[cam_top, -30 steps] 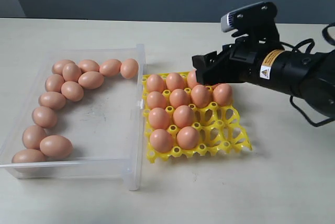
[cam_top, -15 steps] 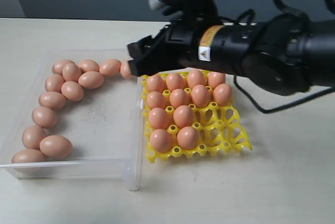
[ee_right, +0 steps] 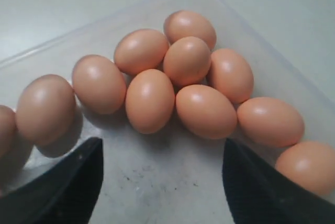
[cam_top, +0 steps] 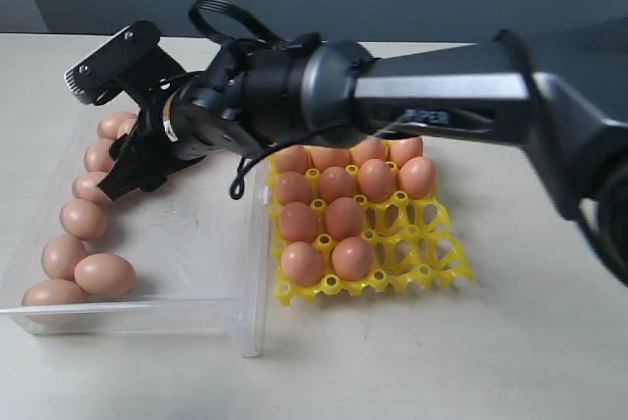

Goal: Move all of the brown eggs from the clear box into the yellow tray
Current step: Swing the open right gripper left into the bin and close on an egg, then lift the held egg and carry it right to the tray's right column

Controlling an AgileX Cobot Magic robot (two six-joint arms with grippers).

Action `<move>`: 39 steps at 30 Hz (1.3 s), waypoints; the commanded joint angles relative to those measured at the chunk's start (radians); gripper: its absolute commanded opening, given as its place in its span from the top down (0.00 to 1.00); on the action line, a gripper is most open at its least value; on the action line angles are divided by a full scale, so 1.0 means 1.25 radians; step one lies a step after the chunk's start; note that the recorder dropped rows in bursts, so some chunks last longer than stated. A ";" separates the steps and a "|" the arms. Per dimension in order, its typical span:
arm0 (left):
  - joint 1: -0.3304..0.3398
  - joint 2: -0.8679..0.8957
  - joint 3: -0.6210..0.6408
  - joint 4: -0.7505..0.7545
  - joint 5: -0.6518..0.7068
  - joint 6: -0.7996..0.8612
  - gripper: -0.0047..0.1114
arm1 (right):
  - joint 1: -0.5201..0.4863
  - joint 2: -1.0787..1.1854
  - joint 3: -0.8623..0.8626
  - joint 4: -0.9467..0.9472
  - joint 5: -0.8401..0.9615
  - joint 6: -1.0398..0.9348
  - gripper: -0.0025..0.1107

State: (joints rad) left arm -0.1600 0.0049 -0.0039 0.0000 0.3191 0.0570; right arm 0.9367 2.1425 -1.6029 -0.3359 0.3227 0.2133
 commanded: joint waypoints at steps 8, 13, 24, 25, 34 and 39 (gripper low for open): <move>-0.001 -0.004 0.003 0.000 -0.008 -0.002 0.96 | 0.001 0.199 -0.269 0.091 0.163 -0.171 0.43; -0.001 -0.004 0.003 0.000 -0.008 -0.002 0.96 | -0.007 0.263 -0.340 0.131 0.234 -0.176 0.45; -0.001 -0.004 0.003 0.000 -0.008 -0.002 0.96 | -0.007 0.302 -0.367 0.187 0.191 -0.212 0.76; -0.001 -0.004 0.003 0.000 -0.008 -0.002 0.96 | -0.007 0.302 -0.367 0.187 0.200 -0.212 0.91; -0.001 -0.004 0.003 0.000 -0.008 -0.002 0.96 | -0.006 0.220 -0.367 0.186 0.225 -0.197 0.96; -0.001 -0.004 0.003 0.000 -0.008 -0.002 0.96 | -0.006 0.140 -0.367 0.182 0.268 -0.177 0.96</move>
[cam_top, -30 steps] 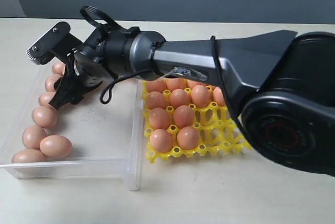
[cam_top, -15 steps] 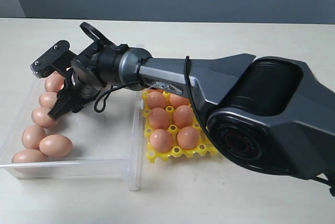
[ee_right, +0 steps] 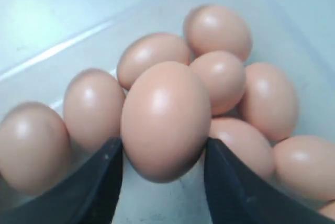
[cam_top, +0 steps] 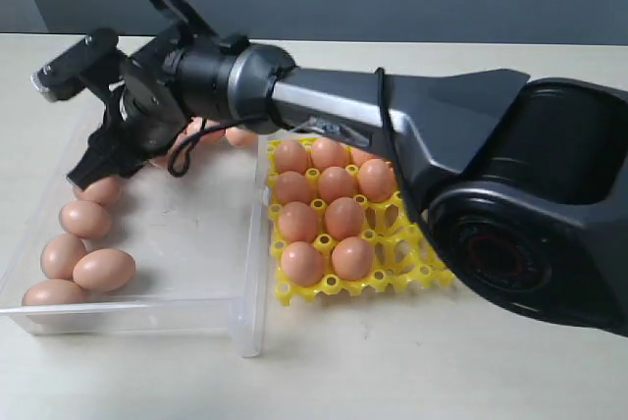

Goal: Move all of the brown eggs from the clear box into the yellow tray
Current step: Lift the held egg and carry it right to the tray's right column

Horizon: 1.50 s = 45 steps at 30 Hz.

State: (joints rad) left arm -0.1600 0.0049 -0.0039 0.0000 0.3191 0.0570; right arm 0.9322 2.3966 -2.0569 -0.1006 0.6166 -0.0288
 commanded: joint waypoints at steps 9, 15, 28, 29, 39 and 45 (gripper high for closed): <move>-0.001 -0.004 0.003 0.000 -0.008 -0.002 0.96 | -0.002 -0.274 0.170 -0.304 0.108 0.276 0.97; -0.001 -0.004 0.003 0.000 -0.008 -0.002 0.96 | -0.043 -0.514 0.457 -0.383 0.020 0.424 0.97; -0.001 -0.004 0.003 0.000 -0.008 -0.002 0.96 | -0.209 -0.839 1.051 -0.629 -0.414 0.845 0.97; -0.001 -0.004 0.003 0.000 -0.008 -0.002 0.96 | -0.229 -0.849 1.085 -0.636 -0.436 0.870 0.97; -0.001 -0.004 0.003 0.000 -0.008 -0.002 0.96 | -0.439 -0.860 1.248 -0.625 -0.709 0.839 0.97; -0.001 -0.004 0.003 0.000 -0.008 -0.002 0.96 | -0.493 -0.829 1.324 -0.450 -0.882 0.627 0.97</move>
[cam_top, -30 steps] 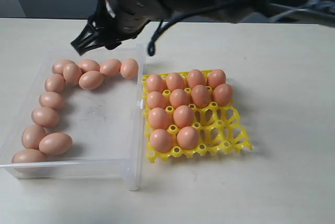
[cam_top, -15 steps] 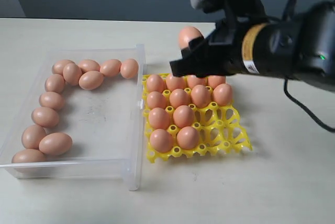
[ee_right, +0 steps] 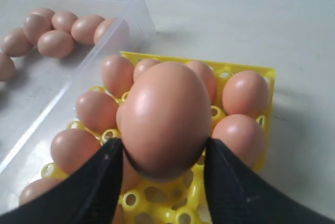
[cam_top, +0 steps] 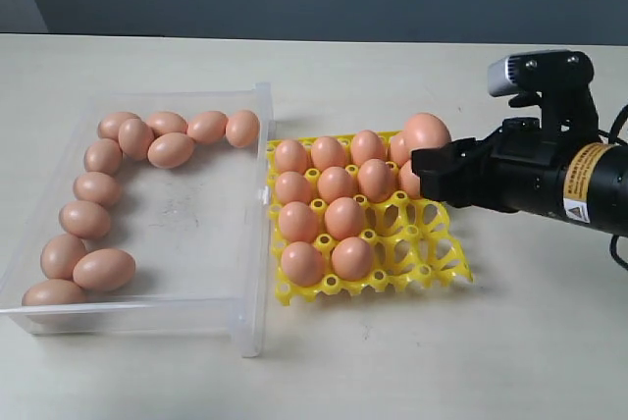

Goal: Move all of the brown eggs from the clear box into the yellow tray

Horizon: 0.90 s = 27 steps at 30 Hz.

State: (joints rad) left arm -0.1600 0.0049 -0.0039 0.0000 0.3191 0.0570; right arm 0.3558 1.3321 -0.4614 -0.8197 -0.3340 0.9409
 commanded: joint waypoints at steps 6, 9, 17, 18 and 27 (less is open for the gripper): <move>-0.001 -0.004 0.003 0.000 -0.008 -0.002 0.96 | -0.033 0.096 0.154 0.273 -0.289 -0.355 0.97; -0.001 -0.004 0.003 0.000 -0.008 -0.002 0.96 | -0.033 0.130 0.187 0.305 -0.390 -0.428 0.97; -0.001 -0.004 0.003 0.000 -0.008 -0.002 0.96 | -0.033 0.236 0.190 0.339 -0.515 -0.496 0.97; -0.001 -0.004 0.003 0.000 -0.008 -0.002 0.96 | -0.033 0.246 0.190 0.333 -0.515 -0.505 0.97; -0.001 -0.004 0.003 0.000 -0.008 -0.002 0.96 | -0.033 0.290 0.190 0.313 -0.518 -0.507 0.97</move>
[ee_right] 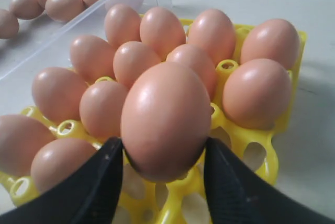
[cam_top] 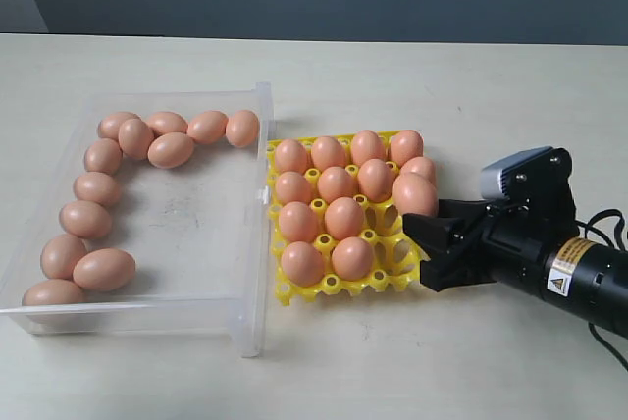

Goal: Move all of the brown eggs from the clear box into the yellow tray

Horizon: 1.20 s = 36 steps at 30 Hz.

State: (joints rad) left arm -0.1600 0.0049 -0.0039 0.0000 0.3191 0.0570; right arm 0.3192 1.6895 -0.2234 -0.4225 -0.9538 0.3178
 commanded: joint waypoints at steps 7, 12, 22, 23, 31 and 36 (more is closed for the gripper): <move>-0.001 -0.004 0.003 0.000 -0.008 -0.002 0.96 | -0.004 -0.048 -0.041 -0.021 0.160 0.131 0.97; -0.001 -0.004 0.003 0.000 -0.008 -0.002 0.96 | 0.017 -0.117 -0.181 -0.198 0.576 0.387 0.97; -0.001 -0.004 0.003 0.000 -0.008 -0.002 0.96 | 0.164 -0.244 -0.402 -0.314 0.963 0.536 0.97; -0.001 -0.004 0.003 0.000 -0.008 -0.002 0.96 | 0.179 -0.244 -0.433 -0.287 1.040 0.480 0.97; -0.001 -0.004 0.003 0.000 -0.008 -0.002 0.96 | 0.195 -0.237 -0.663 0.294 1.290 -0.197 0.97; -0.001 -0.004 0.003 0.000 -0.008 -0.002 0.96 | 0.192 -0.096 -0.778 0.345 1.476 -0.276 0.98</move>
State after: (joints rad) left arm -0.1600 0.0049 -0.0039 0.0000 0.3191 0.0570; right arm 0.5631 1.4875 -1.1677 0.0000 0.8181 0.0141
